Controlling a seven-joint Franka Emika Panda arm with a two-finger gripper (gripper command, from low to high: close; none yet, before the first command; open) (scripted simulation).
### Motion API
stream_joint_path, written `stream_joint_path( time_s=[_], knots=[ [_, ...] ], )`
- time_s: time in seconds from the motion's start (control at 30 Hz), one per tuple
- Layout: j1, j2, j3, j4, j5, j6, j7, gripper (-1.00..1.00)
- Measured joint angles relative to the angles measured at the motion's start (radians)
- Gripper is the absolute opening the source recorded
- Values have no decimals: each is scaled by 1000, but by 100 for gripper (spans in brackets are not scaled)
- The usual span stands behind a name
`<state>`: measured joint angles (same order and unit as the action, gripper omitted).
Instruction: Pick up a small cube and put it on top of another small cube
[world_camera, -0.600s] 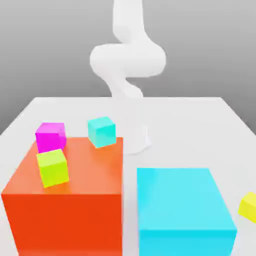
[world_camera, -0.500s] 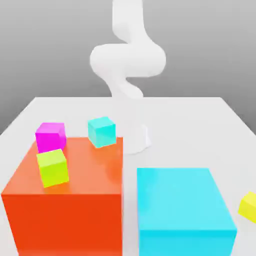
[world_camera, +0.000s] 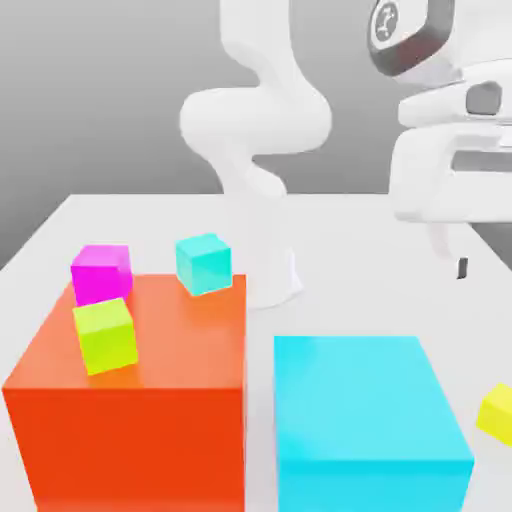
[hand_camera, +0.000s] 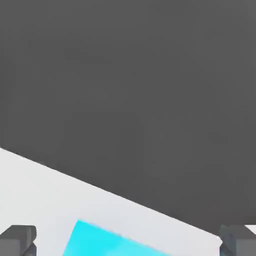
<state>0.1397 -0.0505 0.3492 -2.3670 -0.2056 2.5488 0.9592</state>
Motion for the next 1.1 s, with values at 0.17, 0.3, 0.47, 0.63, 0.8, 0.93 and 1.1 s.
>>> stream_joint_path(
  time_s=[0.17, 0.3, 0.47, 0.63, 0.8, 0.93, 1.1],
  knots=[
    [84, 181, 28, -16, -53, 60, 41, 0],
    [143, 322, 56, -30, -74, 111, 59, 0],
    [239, 503, -32, 0, -183, 228, 140, 0],
    [254, 528, -51, 7, -201, 247, 154, -100],
    [223, 474, -11, -7, -159, 207, 123, -100],
    [151, 333, 18, -38, -59, 102, 87, -100],
    [24, 159, -108, -61, 5, -43, 202, -100]
  ],
)
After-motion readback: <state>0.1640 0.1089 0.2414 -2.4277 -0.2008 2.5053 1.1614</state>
